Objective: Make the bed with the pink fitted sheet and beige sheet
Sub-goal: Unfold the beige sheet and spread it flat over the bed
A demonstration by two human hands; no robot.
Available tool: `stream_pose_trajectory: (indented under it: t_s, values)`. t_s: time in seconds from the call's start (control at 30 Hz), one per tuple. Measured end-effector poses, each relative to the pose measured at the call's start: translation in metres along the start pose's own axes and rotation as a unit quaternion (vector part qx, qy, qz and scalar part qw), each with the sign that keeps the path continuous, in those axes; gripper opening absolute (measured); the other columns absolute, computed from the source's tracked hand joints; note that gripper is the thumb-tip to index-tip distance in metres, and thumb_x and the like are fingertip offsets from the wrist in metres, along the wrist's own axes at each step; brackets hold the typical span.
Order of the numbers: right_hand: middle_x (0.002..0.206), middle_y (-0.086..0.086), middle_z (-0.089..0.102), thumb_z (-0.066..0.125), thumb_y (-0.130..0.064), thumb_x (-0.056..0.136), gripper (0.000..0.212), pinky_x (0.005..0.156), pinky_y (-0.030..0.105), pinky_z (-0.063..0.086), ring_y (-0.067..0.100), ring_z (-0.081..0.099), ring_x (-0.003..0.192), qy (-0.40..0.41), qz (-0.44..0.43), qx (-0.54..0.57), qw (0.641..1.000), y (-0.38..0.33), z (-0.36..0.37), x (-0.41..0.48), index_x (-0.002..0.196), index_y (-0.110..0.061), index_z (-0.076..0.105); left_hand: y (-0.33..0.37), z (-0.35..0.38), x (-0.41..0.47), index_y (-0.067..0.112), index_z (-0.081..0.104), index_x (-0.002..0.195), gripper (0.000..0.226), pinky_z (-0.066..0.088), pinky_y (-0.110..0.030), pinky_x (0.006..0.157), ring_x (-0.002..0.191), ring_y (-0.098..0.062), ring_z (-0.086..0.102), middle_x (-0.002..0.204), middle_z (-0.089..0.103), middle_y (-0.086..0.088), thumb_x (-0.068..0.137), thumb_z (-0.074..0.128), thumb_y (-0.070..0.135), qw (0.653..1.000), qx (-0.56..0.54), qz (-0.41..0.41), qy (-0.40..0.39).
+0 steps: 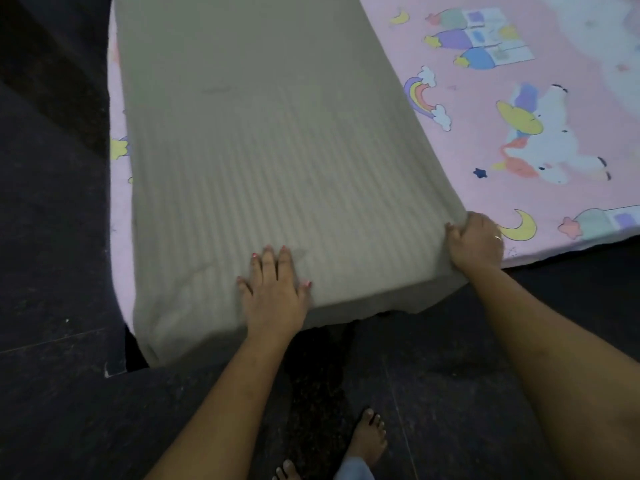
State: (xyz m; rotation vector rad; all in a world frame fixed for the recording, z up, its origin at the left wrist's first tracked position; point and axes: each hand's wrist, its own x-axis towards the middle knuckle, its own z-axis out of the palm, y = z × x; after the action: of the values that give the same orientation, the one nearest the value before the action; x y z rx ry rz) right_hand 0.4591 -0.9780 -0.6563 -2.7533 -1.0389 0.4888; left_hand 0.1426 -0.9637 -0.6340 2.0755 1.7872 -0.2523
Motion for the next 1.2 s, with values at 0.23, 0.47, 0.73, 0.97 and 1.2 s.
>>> stream_pose_trajectory:
  t_s: [0.23, 0.47, 0.73, 0.97, 1.2]
  values:
    - [0.098, 0.005, 0.053, 0.07, -0.03, 0.08, 0.031, 0.067, 0.03, 0.039, 0.024, 0.05, 0.087, -0.097, 0.056, 0.234, 0.966, -0.03, -0.026, 0.043, 0.098, -0.011, 0.052, 0.094, 0.006, 0.033, 0.025, -0.005, 0.151, 0.076, 0.004, -0.057, 0.114, 0.146, -0.029, -0.009, 0.159, -0.009, 0.0, 0.094, 0.034, 0.057, 0.994, 0.012, 0.074, -0.08]
    - [0.092, 0.001, 0.055, 0.082, -0.031, 0.072, 0.044, 0.06, 0.028, 0.042, 0.014, 0.052, 0.075, -0.17, 0.093, 0.384, 0.903, 0.015, -0.037, 0.066, 0.099, -0.016, 0.051, 0.168, 0.017, 0.049, 0.031, -0.012, 0.15, 0.083, -0.003, -0.065, 0.109, 0.144, -0.029, -0.019, 0.158, -0.019, 0.004, 0.091, 0.039, 0.06, 0.987, 0.024, 0.106, -0.115]
    - [0.068, 0.006, 0.056, 0.082, -0.026, 0.072, 0.025, 0.046, 0.021, 0.035, 0.014, 0.045, 0.054, -0.335, 0.031, 0.308, 0.89, 0.06, -0.055, 0.071, 0.081, -0.009, 0.066, 0.212, 0.033, 0.051, 0.032, -0.017, 0.148, 0.092, -0.009, -0.066, 0.107, 0.14, -0.035, -0.025, 0.156, -0.024, 0.006, 0.085, 0.04, 0.069, 0.987, 0.026, 0.116, -0.112]
    - [0.056, -0.005, 0.052, 0.074, -0.016, 0.081, 0.006, 0.04, 0.017, 0.023, 0.007, 0.035, 0.042, -0.44, -0.021, 0.164, 0.882, 0.104, -0.074, 0.064, 0.08, -0.013, 0.069, 0.247, 0.047, 0.05, 0.044, -0.015, 0.145, 0.087, -0.011, -0.062, 0.11, 0.139, -0.034, -0.029, 0.155, -0.028, 0.003, 0.083, 0.039, 0.071, 0.976, 0.03, 0.178, -0.119]
    - [0.069, 0.001, 0.064, 0.08, -0.021, 0.075, 0.021, 0.059, 0.016, 0.042, 0.007, 0.053, 0.061, -0.362, -0.022, 0.26, 0.895, 0.118, -0.049, 0.042, 0.084, -0.003, 0.073, 0.263, 0.057, 0.04, 0.044, -0.015, 0.145, 0.095, -0.013, -0.063, 0.107, 0.139, -0.031, -0.03, 0.154, -0.028, 0.006, 0.08, 0.047, 0.071, 0.962, 0.067, 0.239, -0.117]
